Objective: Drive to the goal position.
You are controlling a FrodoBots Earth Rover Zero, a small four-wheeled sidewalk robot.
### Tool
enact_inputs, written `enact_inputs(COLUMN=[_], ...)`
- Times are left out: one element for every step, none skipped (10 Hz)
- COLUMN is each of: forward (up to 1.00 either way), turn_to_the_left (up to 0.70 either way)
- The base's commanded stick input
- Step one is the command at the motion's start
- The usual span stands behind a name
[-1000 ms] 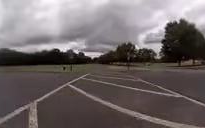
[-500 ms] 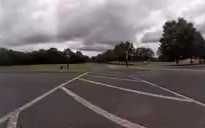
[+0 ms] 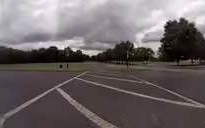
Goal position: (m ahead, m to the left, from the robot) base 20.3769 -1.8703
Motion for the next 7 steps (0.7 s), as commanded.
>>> enact_inputs(forward=[0.45,0.45,0.47,0.63,0.70,0.70,0.70], turn_to_the_left=[0.00,0.00,0.00,0.00,0.00,0.00,0.00])
